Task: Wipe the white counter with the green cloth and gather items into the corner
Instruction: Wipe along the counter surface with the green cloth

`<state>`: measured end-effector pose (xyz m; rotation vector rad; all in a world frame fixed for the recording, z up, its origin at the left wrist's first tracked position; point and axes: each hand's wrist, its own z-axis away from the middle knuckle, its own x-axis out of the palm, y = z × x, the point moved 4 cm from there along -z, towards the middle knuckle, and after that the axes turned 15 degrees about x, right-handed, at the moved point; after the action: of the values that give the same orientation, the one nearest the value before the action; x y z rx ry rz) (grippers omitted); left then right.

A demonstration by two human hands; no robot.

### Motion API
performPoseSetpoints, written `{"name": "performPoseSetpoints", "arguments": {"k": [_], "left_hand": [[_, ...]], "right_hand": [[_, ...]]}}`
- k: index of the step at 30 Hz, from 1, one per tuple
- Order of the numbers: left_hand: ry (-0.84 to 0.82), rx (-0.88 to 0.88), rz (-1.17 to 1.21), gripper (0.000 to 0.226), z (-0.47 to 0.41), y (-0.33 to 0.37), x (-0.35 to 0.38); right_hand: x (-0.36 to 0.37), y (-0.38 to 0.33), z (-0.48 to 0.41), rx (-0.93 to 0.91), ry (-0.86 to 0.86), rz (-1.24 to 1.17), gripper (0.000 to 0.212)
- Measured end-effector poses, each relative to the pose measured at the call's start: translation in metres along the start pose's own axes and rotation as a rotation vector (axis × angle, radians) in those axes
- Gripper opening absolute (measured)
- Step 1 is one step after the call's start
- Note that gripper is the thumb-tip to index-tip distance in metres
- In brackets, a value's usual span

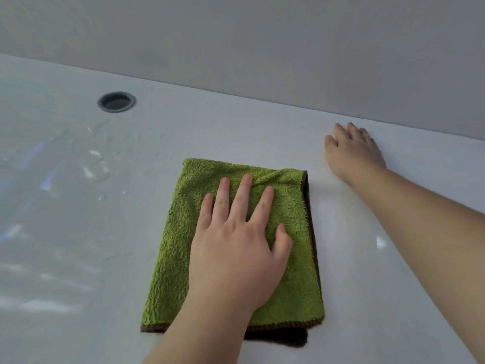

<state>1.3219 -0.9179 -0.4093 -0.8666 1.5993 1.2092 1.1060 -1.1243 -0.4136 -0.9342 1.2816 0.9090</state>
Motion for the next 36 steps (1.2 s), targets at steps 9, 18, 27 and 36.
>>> {"name": "performPoseSetpoints", "arguments": {"k": [9, 18, 27, 36], "left_hand": [[0.092, 0.05, -0.016, 0.064, 0.066, 0.013, -0.004], [0.072, -0.006, -0.016, 0.063, 0.03, 0.003, -0.004], [-0.022, -0.056, 0.008, 0.068, -0.074, -0.029, -0.002], [-0.008, -0.05, -0.032, 0.07, -0.172, -0.055, 0.005]], "right_hand": [[0.001, 0.002, 0.001, 0.017, -0.02, 0.007, 0.059], [0.004, 0.002, 0.001, 0.011, 0.008, 0.002, 0.058], [0.004, 0.002, 0.003, 0.008, 0.044, -0.013, 0.057], [0.003, 0.004, -0.001, 0.043, 0.06, -0.005, 0.057]]}}
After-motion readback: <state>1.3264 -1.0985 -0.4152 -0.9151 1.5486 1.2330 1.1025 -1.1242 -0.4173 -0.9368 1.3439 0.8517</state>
